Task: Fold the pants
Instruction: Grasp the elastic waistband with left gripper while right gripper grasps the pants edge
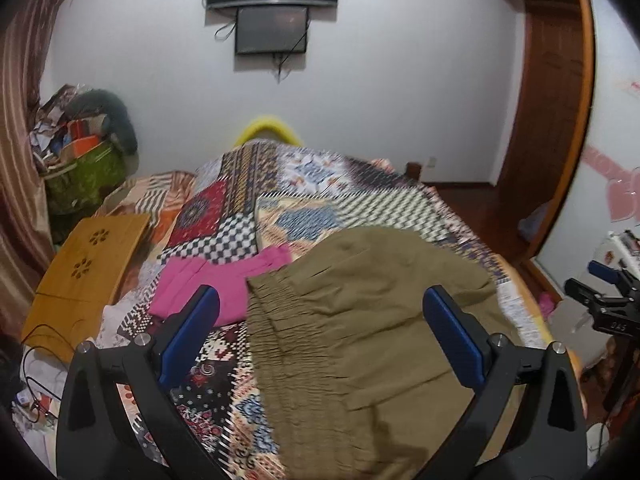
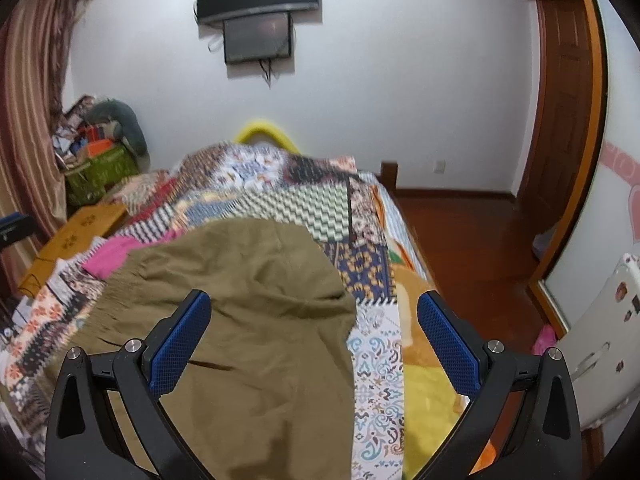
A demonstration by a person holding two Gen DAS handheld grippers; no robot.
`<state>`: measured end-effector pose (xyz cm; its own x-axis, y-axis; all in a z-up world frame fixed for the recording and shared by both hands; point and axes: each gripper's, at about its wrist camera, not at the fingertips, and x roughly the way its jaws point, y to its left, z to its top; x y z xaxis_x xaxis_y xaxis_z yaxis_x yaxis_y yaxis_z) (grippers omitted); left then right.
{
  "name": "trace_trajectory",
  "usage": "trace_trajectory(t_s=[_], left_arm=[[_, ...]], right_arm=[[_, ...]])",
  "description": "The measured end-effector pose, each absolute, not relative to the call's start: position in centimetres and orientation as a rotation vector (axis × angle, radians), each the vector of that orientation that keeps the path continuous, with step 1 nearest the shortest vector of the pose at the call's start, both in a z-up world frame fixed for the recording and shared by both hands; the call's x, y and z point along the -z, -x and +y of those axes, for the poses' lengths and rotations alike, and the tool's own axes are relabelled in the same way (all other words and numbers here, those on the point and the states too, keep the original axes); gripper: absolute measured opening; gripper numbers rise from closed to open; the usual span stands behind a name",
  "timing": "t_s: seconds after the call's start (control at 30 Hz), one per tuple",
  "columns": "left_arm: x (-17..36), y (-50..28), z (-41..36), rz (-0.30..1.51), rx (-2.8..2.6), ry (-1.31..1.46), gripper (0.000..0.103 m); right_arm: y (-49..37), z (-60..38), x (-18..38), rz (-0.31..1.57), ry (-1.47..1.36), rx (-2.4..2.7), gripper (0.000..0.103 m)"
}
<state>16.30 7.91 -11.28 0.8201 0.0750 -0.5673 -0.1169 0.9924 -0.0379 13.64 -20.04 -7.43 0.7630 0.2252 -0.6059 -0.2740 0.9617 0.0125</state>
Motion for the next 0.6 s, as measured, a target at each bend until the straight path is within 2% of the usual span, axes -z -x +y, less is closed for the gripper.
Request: trace_trajectory(t_s=[0.47, 0.53, 0.6], left_arm=[[20.8, -23.0, 10.9, 0.870, -0.108, 0.058, 0.103], [21.9, -23.5, 11.2, 0.902, -0.105, 0.063, 0.094], [22.8, -24.1, 11.3, 0.935, -0.094, 0.062, 0.086]], right_arm=[[-19.6, -20.8, 14.2, 0.860, 0.094, -0.257, 0.101], [-20.4, -20.9, 15.2, 0.889, 0.095, -0.261, 0.100], [-21.0, -20.9, 16.2, 0.921, 0.100, -0.265, 0.095]])
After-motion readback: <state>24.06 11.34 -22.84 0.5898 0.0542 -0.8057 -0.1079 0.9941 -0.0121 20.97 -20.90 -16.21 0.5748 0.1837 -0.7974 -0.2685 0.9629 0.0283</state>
